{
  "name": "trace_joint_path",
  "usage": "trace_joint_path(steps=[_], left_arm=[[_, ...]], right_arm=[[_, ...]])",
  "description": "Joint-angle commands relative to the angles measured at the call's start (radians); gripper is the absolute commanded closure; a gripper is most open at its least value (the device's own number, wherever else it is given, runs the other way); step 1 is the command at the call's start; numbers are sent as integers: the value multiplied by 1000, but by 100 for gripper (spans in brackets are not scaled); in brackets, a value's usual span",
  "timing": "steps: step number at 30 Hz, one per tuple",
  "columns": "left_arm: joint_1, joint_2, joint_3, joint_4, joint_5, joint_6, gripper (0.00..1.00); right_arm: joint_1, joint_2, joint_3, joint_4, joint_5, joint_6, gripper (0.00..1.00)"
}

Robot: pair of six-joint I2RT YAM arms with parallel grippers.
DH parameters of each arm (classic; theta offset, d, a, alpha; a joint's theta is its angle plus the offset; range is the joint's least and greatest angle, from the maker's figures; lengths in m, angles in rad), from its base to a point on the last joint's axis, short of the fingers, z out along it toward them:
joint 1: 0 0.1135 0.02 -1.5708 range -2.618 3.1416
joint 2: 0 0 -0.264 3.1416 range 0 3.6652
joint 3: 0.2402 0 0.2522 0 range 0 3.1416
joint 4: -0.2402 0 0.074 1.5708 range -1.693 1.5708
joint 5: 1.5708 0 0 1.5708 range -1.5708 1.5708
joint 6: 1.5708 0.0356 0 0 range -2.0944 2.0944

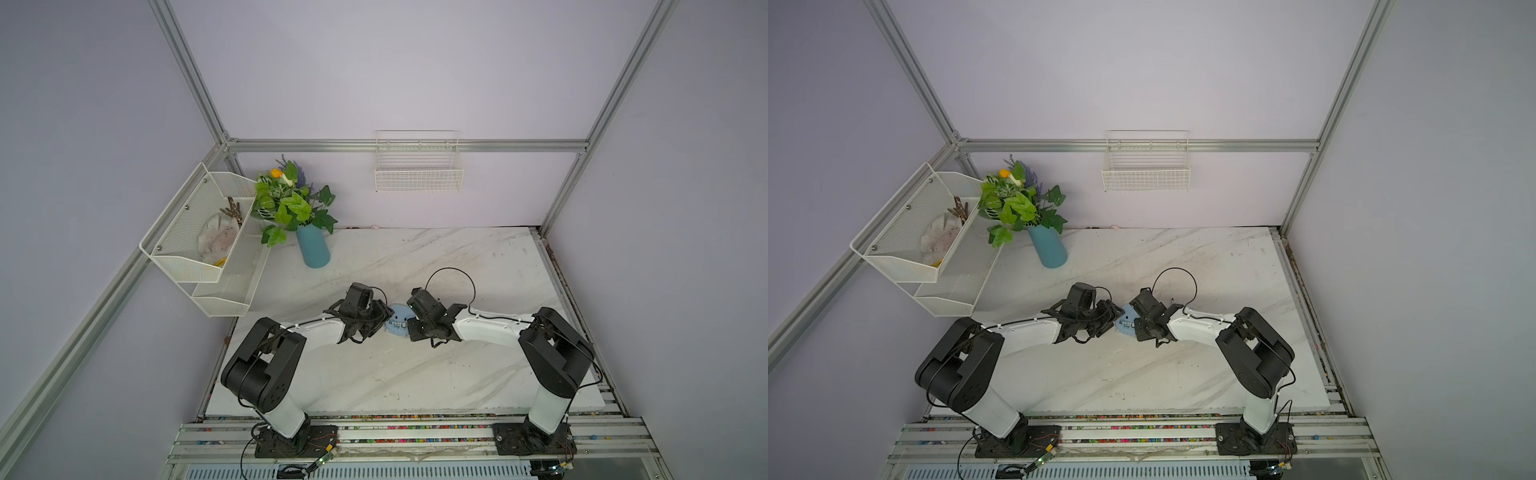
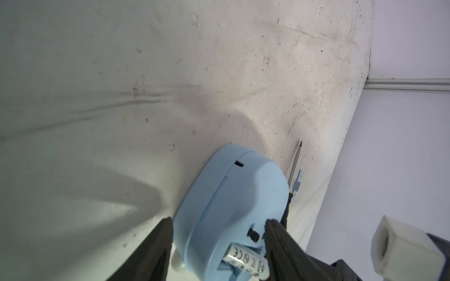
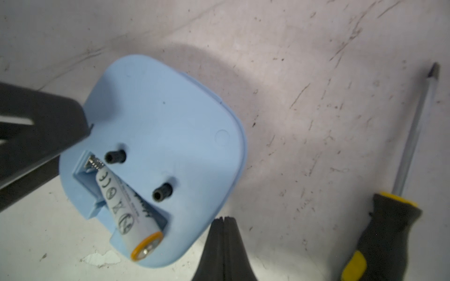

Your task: Remove the battery from the alarm

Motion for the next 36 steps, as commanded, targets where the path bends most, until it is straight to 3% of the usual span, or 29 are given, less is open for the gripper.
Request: trace_joint_path(steps=[1,22,36], left_arm=[[-11,-13,-53,25,-4,-10,36],[-43,-37,-83,27,-9,-27,36],[-30,-92,-69,-60,-48,18,36]], right_arm=[[-16,9,40,27,5,-10,100],[-56,94,184,32,-35,-45,100],[-85,-58,124,-32,30,-84,100]])
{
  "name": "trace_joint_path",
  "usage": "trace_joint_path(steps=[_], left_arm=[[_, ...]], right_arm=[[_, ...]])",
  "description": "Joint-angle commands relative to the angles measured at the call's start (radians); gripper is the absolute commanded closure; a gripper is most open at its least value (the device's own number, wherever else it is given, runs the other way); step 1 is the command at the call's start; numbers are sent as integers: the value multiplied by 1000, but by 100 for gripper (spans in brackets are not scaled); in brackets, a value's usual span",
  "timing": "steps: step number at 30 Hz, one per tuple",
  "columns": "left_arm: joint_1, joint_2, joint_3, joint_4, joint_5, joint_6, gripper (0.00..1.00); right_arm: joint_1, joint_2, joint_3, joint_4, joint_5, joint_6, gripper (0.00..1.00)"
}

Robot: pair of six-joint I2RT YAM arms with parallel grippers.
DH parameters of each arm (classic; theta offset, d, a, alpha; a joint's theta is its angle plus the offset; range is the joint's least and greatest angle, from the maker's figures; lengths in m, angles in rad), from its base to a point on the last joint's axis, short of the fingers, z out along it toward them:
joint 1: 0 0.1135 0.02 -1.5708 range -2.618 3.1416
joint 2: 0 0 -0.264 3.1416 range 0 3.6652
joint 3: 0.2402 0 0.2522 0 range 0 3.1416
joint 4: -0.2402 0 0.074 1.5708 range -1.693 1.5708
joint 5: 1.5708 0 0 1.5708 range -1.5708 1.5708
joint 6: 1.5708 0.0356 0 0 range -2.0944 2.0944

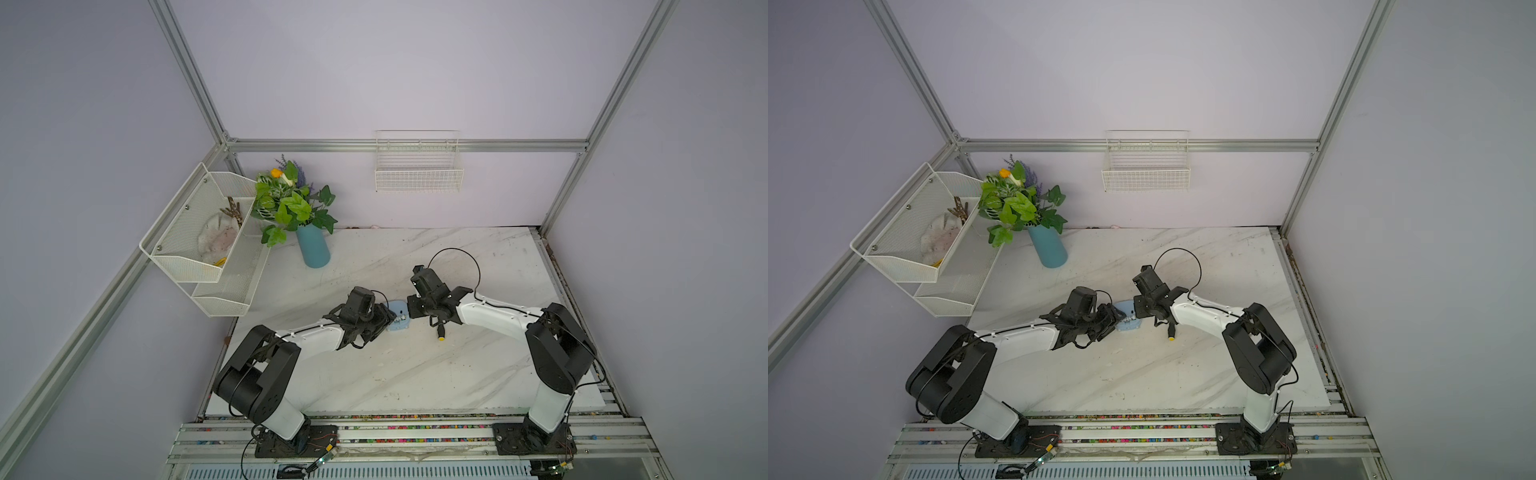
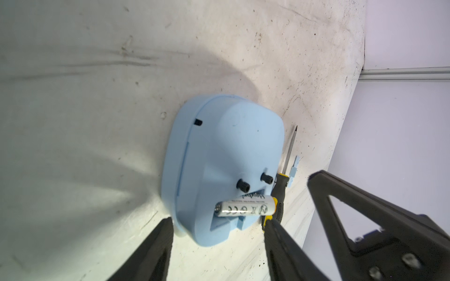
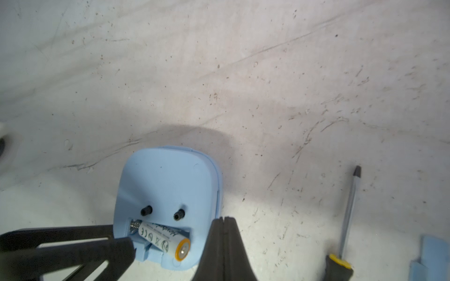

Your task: Remove the battery from the alarm

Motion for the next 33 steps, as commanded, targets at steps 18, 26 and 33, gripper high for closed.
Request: trace_joint_path(steps=[18,26,33], left_arm=[[28,45,-8,-84,-7,85,47],[30,73,-4,-74,-2,90,47],[30,93,-5,-78,6,104,47]], right_arm=[[-11,-57,-31,-32,19,-27,100],[-11,-49,-31,-28,17,-29,100],[-16,-31,-30,-24,-2,-33,100]])
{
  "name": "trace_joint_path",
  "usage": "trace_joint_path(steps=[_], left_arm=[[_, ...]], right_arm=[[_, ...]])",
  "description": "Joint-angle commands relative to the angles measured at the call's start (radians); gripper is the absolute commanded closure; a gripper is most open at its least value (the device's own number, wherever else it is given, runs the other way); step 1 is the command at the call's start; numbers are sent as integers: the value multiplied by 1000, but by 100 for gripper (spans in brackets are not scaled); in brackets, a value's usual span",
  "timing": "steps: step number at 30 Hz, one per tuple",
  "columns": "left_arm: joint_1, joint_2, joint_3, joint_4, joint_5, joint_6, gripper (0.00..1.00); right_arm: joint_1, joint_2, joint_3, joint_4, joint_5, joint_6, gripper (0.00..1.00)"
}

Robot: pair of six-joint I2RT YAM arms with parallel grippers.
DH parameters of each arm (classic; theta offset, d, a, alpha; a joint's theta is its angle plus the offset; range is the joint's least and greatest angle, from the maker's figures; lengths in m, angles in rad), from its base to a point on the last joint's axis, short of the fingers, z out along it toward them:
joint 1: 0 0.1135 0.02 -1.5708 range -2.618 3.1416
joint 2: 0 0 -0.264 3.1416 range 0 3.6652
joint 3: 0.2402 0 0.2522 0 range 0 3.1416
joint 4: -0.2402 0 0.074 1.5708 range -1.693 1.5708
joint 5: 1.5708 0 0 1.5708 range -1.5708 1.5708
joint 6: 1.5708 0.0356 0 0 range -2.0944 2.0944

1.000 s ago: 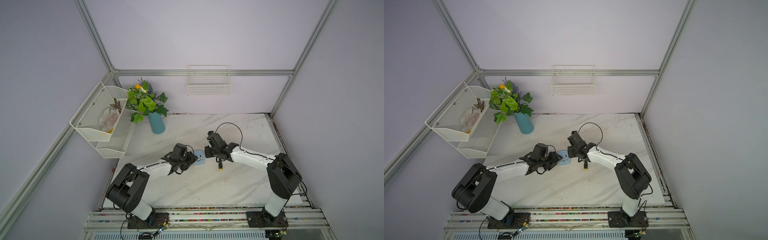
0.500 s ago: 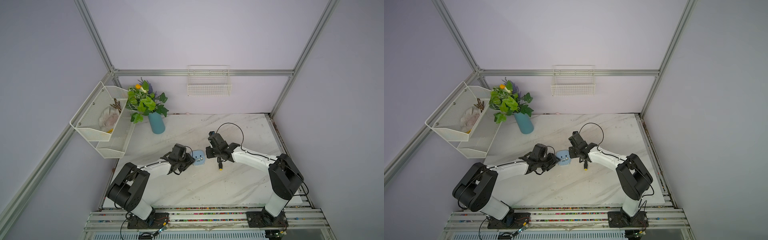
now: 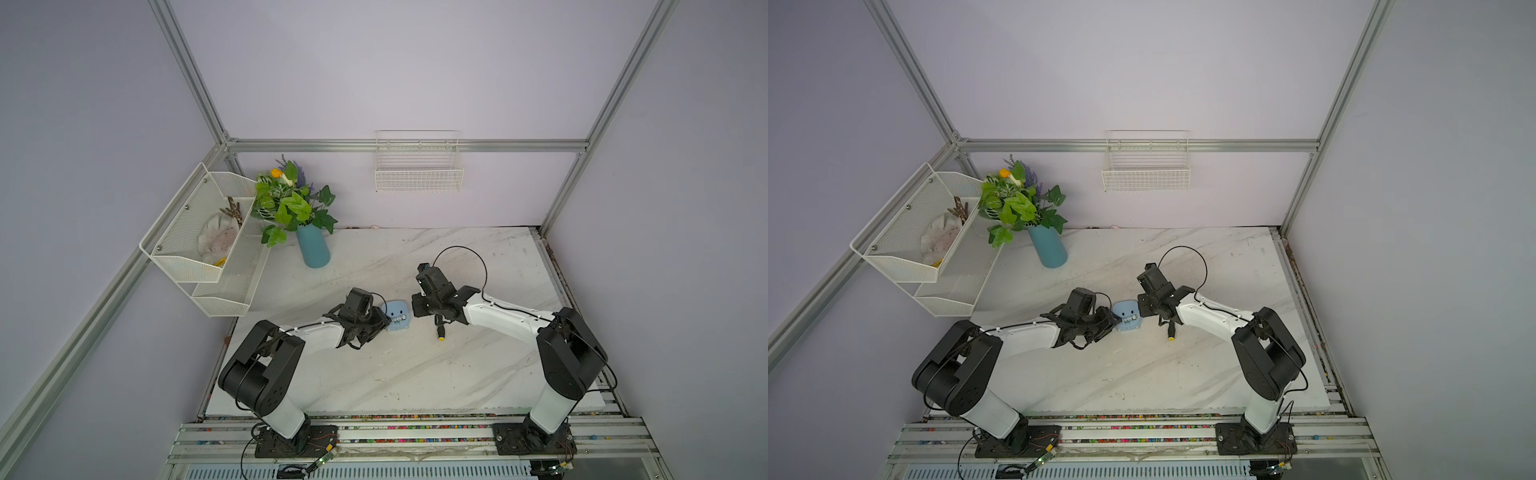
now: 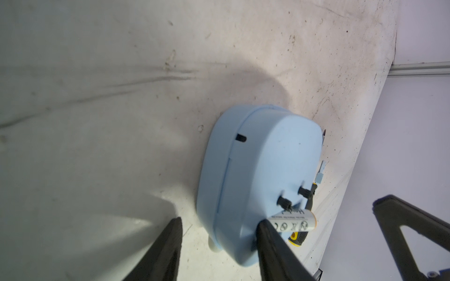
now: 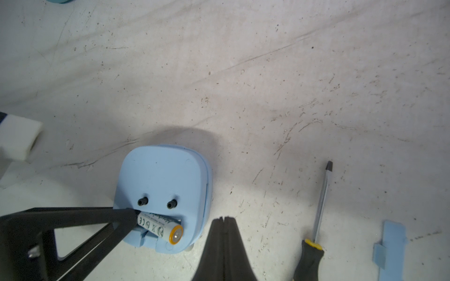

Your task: Remove the battery from the alarm

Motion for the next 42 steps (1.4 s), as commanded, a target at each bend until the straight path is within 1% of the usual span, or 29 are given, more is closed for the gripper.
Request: trace_joint_path(steps=[1,7,11,14,17,20,21,23,25,30,34,38,42], left_arm=[[1,42,-6,-58,5,29,47],[2,53,-11,-50,14,32,48],[2,58,-19,-46,18,34,48],[2,60,-26,-41,18,32,48],[2,59,-27,-38,21,32,48],[2,60,-24,-38,23,32,48],[2,59,-23,-38,24,32,48],[2,60,-19,-41,25,34,48],[2,60,-16,-46,25,37,48],[2,66,-10,-43,32,37,48],[2,67,-9,-38,36,36,48],[2,73,-12,-26,39,32,48],[2,74,-12,-17,45,26,48]], right_arm=[[-6,8,-10,0,-17,-15,100],[-7,7,-8,5,-46,-20,100],[-13,-34,-29,45,-83,-34,100],[-28,-83,-48,80,-145,-93,92],[-42,-110,-32,40,-226,-222,77],[-46,-103,11,-69,-331,-424,66],[-46,-93,34,-117,-353,-487,60],[-46,-69,81,-212,-379,-585,53],[-46,-52,114,-276,-367,-663,49],[-46,-54,128,-328,-414,-825,46],[-42,-57,122,-334,-414,-922,47],[-38,-40,131,-317,-406,-983,48],[-36,20,177,-330,-380,-1017,48]])
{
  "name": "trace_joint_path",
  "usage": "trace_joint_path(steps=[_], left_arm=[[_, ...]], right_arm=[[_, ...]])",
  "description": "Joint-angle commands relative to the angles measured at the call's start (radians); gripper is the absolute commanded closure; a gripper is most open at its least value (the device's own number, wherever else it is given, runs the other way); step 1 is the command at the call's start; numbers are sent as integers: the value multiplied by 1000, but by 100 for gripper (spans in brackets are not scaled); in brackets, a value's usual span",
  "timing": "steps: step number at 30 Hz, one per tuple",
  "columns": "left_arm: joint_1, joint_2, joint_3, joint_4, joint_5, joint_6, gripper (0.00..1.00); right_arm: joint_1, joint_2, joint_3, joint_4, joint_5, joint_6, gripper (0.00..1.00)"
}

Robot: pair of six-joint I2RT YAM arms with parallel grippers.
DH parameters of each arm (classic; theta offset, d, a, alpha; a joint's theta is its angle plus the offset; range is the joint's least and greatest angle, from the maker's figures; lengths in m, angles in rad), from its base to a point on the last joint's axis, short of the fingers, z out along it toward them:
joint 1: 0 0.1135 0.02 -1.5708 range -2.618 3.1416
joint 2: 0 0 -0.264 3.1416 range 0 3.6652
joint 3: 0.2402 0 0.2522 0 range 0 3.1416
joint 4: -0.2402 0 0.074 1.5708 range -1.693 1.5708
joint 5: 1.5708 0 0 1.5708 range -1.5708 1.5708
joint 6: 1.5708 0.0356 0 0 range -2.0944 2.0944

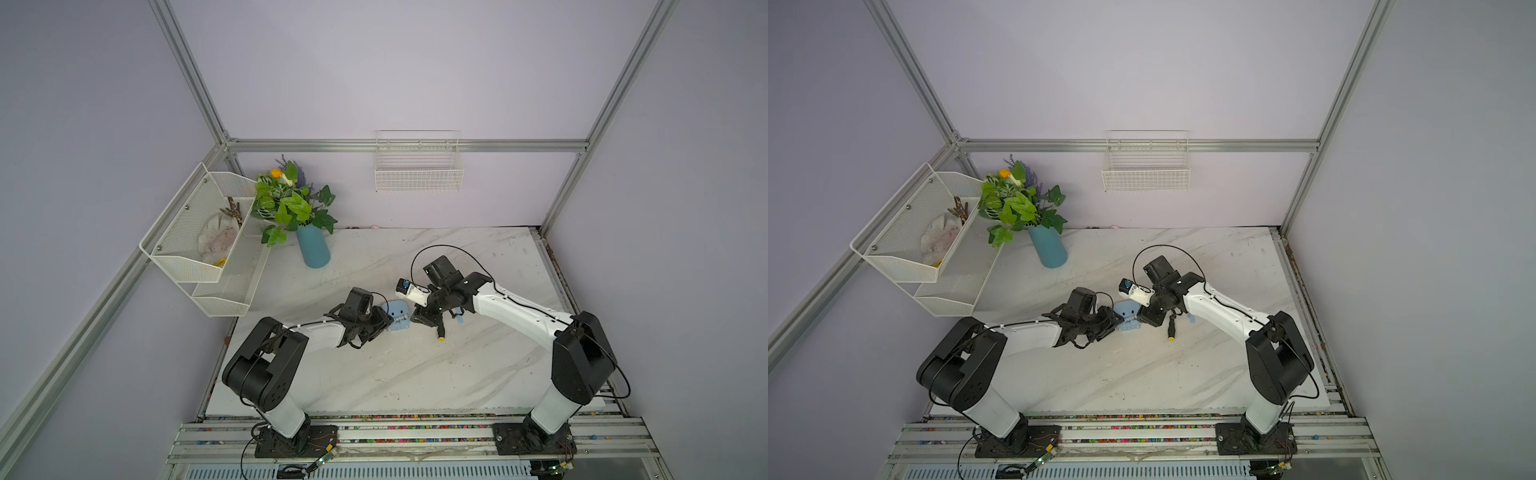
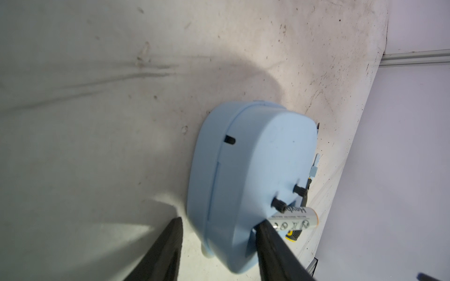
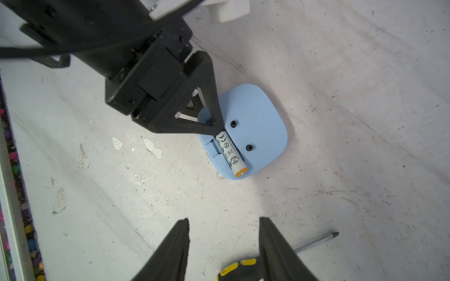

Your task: Remove the battery from the alarm

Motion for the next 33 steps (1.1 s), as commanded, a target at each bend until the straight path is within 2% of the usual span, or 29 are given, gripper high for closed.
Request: trace_joint_path(steps=[1,18,33], left_arm=[[-3,44,-12,-66,-4,13,48],[-4,45,-9,-66,-4,11,48],[-3,47,-12,-61,-4,9,49]], right_arm=[[8,60,49,-21,18,-71,48],[12,218,158,-53,-21,-110,49],[12,275,173,-57,-41,-122,52]])
